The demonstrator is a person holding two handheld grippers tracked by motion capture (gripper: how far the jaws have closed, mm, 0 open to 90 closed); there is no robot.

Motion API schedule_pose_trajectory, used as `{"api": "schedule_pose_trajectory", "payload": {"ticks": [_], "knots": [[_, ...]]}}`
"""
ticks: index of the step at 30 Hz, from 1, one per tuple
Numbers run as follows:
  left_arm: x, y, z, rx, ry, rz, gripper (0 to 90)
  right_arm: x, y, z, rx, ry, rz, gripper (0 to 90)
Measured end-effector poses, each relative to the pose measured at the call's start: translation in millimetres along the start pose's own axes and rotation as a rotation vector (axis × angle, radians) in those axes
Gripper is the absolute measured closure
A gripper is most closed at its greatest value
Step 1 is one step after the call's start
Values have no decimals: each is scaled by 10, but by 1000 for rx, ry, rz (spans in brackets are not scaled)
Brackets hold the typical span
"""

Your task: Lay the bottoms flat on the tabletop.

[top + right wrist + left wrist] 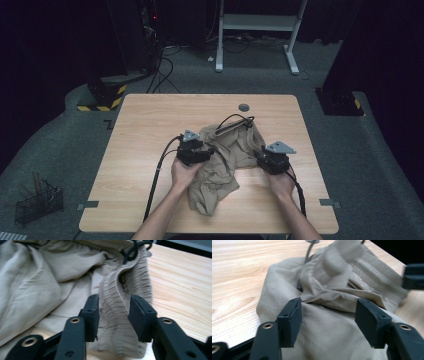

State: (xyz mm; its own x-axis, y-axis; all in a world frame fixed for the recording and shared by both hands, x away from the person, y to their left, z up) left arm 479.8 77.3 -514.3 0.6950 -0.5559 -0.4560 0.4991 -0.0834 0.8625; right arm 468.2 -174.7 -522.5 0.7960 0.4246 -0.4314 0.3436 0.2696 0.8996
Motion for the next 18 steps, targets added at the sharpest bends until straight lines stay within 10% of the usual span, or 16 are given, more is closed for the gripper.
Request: {"api": "schedule_pose_trajectory", "payload": {"ticks": [4,11,18], "knots": [[64,1,-24,-9,12,-23,451,-88,10,-83,-2,20,30,630],[202,14,42,51,28,-101,323,140,-164,-212,-25,73,-100,598],[333,-137,60,196,98,-208,438,285,-237,-235,-23,88,-182,682]]}}
Point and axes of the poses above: each handheld gripper's, and its own axes: x roughly forward along the jaws, y roughly out of its top, z roughly to its right, the point moved 6 cm from there along x, roughly forward along the jaws, and after that the axes turned 7 degrees about z, right-handed, at the moved point
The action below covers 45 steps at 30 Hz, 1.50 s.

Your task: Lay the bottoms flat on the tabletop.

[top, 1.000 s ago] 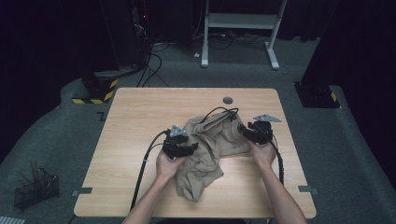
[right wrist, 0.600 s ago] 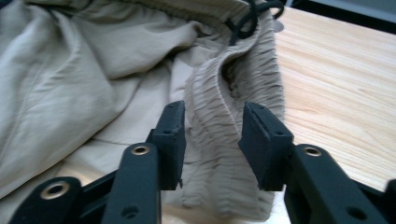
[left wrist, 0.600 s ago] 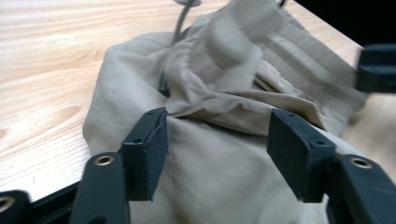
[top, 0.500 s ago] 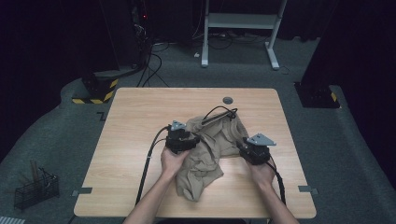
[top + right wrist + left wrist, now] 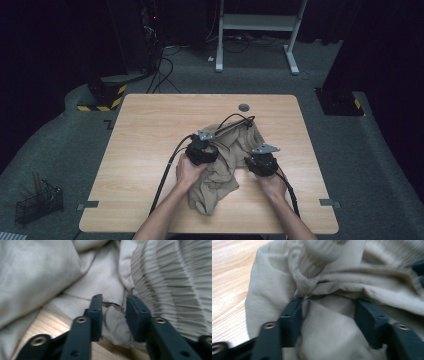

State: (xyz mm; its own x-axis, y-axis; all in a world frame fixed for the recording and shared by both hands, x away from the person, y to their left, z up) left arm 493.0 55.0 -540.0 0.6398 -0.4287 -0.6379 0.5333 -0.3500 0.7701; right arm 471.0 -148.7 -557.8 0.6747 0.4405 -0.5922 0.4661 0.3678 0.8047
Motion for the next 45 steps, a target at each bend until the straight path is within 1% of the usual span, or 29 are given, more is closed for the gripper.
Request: {"api": "schedule_pose_trajectory", "payload": {"ticks": [2,3,5,6,9,11,13,15,16,20,22,24,26,27,29,30,31,33,34,35,36,37,38,39,40,42,43,44,45], "knots": [[21,-17,2,47,17,-22,553,21,-19,-3,3,24,-6,764],[15,-10,-1,61,21,-25,694,14,-18,9,-12,20,-20,852],[-22,10,-21,64,16,-28,797,2,-21,17,-26,28,-29,882],[-22,10,-21,64,16,-28,819,-6,-22,22,-24,36,-32,888],[-100,32,-73,39,1,-3,833,-25,-28,27,-30,39,-34,891],[-183,60,-125,13,-8,26,836,-84,-14,28,-54,39,-24,892],[-295,105,-213,-34,-20,66,835,-112,-5,40,-56,40,-19,892],[-384,130,-314,-76,-28,90,835,-171,10,100,-59,32,-7,892],[-403,131,-349,-93,-34,95,835,-204,10,157,-52,23,-9,892],[-414,55,-516,-154,-33,83,833,-239,18,246,-41,11,-5,891],[-386,11,-554,-169,-30,70,824,-227,22,271,-43,7,-6,891],[-367,-25,-572,-171,-8,66,784,-198,20,269,-44,0,-12,887],[-416,-19,-562,-178,-8,92,649,-179,23,257,-35,-5,-7,853],[-465,-7,-551,-170,-10,111,571,-185,32,252,-21,-5,2,795],[-562,17,-505,-163,-29,142,466,-218,65,220,6,18,30,723],[-667,34,-406,-144,-54,164,399,-249,105,154,11,34,55,672],[-667,34,-406,-144,-54,164,380,-249,105,154,11,34,55,672],[-733,10,-236,-97,-77,169,371,-256,144,59,12,59,70,642],[-741,-17,-165,-73,-77,163,361,-223,165,-54,2,86,64,628],[-741,-40,-115,-62,-81,162,361,-223,165,-54,2,86,64,628],[-729,-72,-56,-54,-91,158,363,-205,168,-100,1,95,58,620],[-670,-134,-1,-20,-67,132,410,-120,163,-193,-9,109,33,615],[-670,-134,-1,-20,-67,132,471,-120,163,-193,-9,109,33,615],[-629,-162,-2,-7,-44,112,536,-33,142,-227,-17,107,2,633],[-579,-187,-18,-6,-36,93,536,-33,142,-227,-17,107,2,633],[-525,-214,-56,-6,-37,76,734,59,95,-247,-22,105,-43,733],[-510,-220,-74,-2,-39,70,794,77,77,-247,-31,107,-55,773],[-501,-227,-91,0,-36,63,873,72,66,-241,-47,96,-54,882],[-505,-224,-113,1,-32,67,882,64,59,-223,-58,100,-64,895]]}}
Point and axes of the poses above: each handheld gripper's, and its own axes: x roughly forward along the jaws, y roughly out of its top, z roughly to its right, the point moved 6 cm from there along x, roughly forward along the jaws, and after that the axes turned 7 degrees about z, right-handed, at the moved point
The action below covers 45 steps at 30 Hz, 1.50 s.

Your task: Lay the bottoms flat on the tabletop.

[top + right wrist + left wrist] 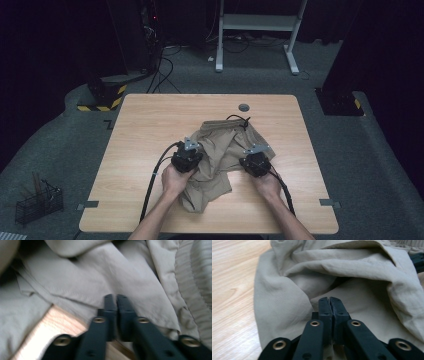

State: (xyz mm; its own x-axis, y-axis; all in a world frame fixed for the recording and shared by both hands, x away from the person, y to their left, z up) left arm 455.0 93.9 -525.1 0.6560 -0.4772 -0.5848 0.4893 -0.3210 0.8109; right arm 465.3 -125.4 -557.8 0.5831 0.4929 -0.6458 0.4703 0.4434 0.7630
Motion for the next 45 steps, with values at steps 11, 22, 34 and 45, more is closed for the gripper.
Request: {"api": "schedule_pose_trajectory", "payload": {"ticks": [11,22,34,45], "knots": [[-235,122,-567,-177,60,59,887,-158,-76,232,-17,-49,-22,897],[-207,66,-257,-74,-6,41,441,-149,100,-43,22,31,99,581],[-73,9,-341,-72,42,-4,878,192,176,-309,-85,53,-2,900],[-235,-50,-739,-166,123,-7,878,-73,18,118,-64,-25,-19,900]]}}
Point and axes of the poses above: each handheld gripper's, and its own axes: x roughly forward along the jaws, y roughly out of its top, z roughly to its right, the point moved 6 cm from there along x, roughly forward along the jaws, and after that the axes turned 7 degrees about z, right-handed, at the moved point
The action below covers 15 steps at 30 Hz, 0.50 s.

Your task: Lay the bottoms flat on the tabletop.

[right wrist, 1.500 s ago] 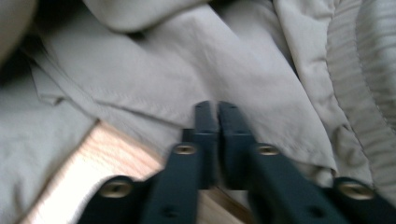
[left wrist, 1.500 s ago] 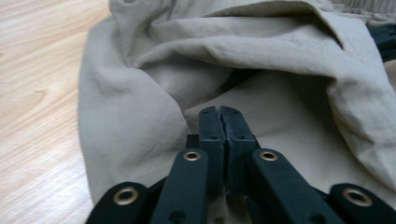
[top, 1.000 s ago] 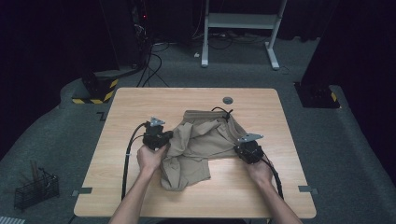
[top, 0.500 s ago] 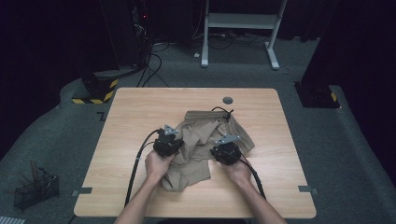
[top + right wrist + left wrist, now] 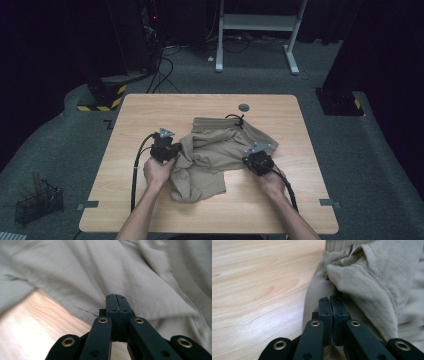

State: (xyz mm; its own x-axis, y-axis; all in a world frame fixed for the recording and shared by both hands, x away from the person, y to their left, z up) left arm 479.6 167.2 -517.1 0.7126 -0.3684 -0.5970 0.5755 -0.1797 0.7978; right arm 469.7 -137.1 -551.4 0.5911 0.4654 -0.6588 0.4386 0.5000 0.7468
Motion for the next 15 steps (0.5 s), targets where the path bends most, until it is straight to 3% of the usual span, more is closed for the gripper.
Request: {"api": "schedule_pose_trajectory", "payload": {"ticks": [3,5,6,7,10,12,13,14,15], "knots": [[11,-26,-13,-19,-20,-6,860,-91,-44,183,40,-47,8,900],[-18,13,53,-21,-61,30,738,-127,-36,212,46,-65,23,891],[-42,41,97,-17,-80,50,640,-144,-20,193,44,-62,31,851],[-65,68,142,-14,-97,72,560,-157,9,152,46,-55,54,740],[-88,102,242,-10,-129,95,409,-161,125,-32,73,14,114,609],[-42,81,284,0,-129,81,394,-106,191,-148,67,27,124,553],[-7,63,292,7,-121,66,444,2,217,-233,48,32,95,546],[33,40,298,9,-112,49,444,2,217,-233,48,32,95,546],[63,23,295,13,-108,36,521,63,213,-261,40,35,75,558]]}}
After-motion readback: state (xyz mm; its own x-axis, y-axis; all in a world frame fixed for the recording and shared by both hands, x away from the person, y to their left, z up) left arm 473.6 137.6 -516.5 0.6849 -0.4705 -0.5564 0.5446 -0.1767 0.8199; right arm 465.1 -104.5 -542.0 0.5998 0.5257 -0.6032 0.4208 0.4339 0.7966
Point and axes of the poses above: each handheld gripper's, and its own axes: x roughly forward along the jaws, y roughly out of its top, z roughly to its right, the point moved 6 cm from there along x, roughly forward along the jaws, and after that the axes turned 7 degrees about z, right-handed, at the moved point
